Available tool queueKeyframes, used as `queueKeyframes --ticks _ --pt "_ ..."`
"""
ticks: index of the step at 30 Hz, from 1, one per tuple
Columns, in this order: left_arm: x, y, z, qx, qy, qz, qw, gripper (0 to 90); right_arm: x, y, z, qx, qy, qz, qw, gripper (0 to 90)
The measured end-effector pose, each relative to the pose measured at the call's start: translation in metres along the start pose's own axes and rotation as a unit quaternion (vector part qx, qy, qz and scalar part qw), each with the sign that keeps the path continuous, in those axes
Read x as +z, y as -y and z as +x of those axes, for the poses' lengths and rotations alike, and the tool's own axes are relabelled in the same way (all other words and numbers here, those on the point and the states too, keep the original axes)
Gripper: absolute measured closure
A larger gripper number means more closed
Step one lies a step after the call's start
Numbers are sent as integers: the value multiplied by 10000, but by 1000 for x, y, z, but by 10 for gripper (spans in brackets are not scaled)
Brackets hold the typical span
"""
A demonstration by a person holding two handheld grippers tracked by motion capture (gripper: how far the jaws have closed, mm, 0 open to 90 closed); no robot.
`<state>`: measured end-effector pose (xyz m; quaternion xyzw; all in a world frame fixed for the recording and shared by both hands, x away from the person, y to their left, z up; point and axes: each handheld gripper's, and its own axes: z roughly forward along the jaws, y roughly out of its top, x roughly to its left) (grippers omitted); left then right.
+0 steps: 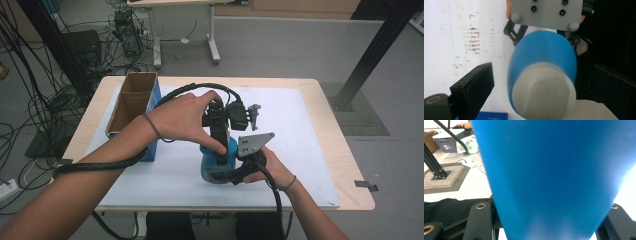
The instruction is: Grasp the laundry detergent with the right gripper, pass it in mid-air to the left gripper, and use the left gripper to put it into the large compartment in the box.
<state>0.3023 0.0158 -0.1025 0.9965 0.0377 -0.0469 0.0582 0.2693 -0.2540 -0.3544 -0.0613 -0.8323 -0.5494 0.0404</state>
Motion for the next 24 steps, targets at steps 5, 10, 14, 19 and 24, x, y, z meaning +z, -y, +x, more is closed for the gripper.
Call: queueKeyframes --ticks 5,10,14,19,24 --pt "0 1 0 -10 0 -8 10000 66 0 0 0 -2 -1 5 10000 408" --pt "0 0 1 -9 -2 14 10000 66 0 0 -1 -5 3 -1 10000 408" --pt "0 0 2 -1 18 -3 10000 66 1 0 -1 8 -8 3 10000 408" --pt "1 0 1 -7 -2 -1 10000 66 1 0 -1 6 -7 6 10000 408" --pt "2 1 1 -18 2 -6 10000 66 2 -1 -1 -3 -20 24 10000 408"
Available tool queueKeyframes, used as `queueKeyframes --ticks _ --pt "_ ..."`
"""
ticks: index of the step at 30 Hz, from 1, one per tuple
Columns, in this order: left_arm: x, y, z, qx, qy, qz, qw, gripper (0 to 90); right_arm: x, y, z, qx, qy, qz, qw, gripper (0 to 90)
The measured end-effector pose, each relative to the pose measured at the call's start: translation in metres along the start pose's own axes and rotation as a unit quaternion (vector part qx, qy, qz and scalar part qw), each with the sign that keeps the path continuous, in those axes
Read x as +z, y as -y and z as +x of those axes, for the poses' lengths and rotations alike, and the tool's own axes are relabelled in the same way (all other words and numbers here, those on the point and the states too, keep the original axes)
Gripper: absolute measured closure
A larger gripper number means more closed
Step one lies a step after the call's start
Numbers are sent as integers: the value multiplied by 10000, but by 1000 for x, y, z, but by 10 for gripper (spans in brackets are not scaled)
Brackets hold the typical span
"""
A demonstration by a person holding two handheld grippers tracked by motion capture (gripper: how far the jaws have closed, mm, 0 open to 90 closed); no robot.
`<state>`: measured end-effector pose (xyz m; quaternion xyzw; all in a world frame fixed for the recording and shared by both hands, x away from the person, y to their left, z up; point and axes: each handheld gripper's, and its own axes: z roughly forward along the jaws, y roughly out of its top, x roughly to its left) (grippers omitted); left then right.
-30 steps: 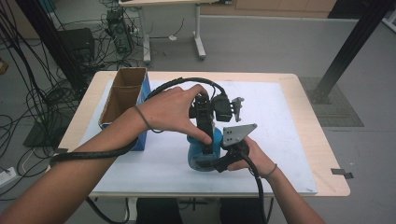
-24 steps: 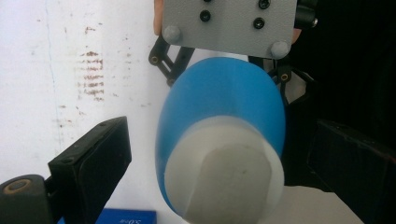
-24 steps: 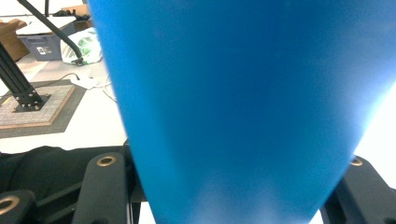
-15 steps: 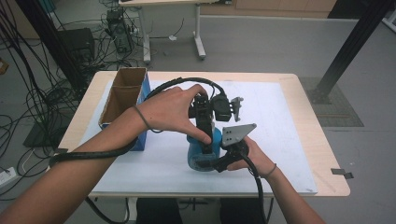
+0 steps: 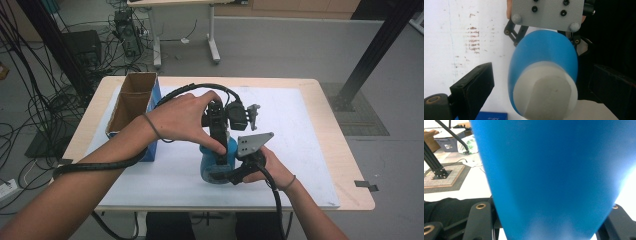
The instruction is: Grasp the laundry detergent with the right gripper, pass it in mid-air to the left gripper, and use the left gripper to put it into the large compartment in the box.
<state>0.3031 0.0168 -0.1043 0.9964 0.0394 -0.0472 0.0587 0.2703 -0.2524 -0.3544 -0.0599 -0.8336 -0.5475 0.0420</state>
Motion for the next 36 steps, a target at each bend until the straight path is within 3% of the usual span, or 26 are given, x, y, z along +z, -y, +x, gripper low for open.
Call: queueKeyframes --ticks 36 --pt "-2 -2 -1 22 -18 23 10000 65 -1 -1 0 -19 4 -15 10000 408"
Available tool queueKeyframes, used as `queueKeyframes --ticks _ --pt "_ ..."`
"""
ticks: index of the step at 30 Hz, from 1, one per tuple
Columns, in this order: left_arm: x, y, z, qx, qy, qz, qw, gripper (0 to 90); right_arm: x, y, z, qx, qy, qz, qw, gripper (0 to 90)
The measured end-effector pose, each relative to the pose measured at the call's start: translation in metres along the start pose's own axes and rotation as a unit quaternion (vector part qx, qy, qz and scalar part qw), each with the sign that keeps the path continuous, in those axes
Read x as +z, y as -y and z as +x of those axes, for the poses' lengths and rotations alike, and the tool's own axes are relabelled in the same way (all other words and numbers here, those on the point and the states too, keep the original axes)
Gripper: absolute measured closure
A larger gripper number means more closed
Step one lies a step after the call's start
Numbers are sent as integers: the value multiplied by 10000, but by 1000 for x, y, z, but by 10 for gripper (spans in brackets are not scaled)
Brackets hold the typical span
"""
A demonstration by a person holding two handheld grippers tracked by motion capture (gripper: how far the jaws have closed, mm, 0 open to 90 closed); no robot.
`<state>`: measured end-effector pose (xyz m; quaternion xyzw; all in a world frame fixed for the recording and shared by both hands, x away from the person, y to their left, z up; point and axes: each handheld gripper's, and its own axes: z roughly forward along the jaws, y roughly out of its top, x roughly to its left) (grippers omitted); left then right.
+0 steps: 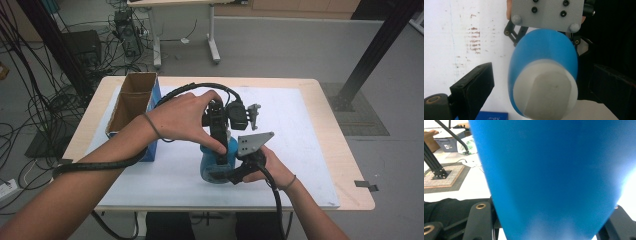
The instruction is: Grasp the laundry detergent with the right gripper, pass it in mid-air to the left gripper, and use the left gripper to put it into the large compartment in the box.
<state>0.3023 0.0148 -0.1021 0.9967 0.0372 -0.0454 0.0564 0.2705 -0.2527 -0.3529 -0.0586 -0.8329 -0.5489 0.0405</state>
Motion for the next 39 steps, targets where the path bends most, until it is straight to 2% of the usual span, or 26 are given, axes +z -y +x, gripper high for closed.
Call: queueKeyframes --ticks 27,39 --pt "3 -2 -2 -6 -47 -3 10000 61 0 -1 1 -36 14 -2 10000 408" --pt "7 -6 -6 84 -85 73 9999 80 0 -2 1 -20 6 22 10000 408"
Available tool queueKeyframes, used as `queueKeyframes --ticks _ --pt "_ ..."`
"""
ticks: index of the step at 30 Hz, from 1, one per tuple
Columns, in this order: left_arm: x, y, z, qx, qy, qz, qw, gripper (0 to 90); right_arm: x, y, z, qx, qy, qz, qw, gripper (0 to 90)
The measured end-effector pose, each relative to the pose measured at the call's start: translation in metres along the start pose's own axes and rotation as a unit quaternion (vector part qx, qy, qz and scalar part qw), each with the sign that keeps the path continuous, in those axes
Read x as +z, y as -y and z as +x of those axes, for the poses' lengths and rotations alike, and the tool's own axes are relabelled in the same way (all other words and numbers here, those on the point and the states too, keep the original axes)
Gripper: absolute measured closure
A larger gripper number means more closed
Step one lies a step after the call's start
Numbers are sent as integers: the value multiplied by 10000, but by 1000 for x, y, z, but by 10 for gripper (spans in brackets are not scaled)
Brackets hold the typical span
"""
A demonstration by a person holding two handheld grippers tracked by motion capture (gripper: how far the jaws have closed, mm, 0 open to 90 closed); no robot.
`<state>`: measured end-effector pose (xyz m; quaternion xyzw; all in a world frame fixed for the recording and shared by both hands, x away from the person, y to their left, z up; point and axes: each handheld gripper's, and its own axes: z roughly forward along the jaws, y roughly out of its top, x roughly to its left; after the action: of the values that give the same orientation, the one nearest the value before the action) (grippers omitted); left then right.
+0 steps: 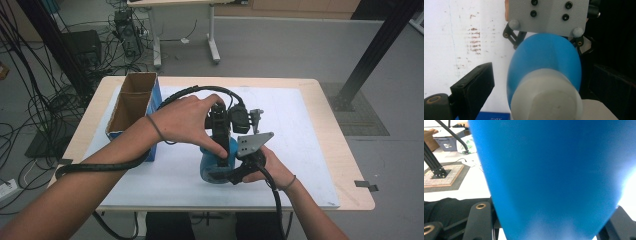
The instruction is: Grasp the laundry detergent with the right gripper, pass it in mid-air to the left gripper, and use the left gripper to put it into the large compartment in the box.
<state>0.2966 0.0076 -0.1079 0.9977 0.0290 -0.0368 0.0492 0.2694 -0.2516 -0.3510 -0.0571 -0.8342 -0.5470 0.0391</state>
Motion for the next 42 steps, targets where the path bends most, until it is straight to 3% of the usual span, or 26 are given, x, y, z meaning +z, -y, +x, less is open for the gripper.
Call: queueKeyframes --ticks 29,42 --pt "4 -10 -4 126 -77 237 9996 362 0 0 1 -10 -10 -12 10000 409" --pt "4 -11 -4 144 -47 292 9995 371 1 -2 0 -35 -31 13 10000 409"
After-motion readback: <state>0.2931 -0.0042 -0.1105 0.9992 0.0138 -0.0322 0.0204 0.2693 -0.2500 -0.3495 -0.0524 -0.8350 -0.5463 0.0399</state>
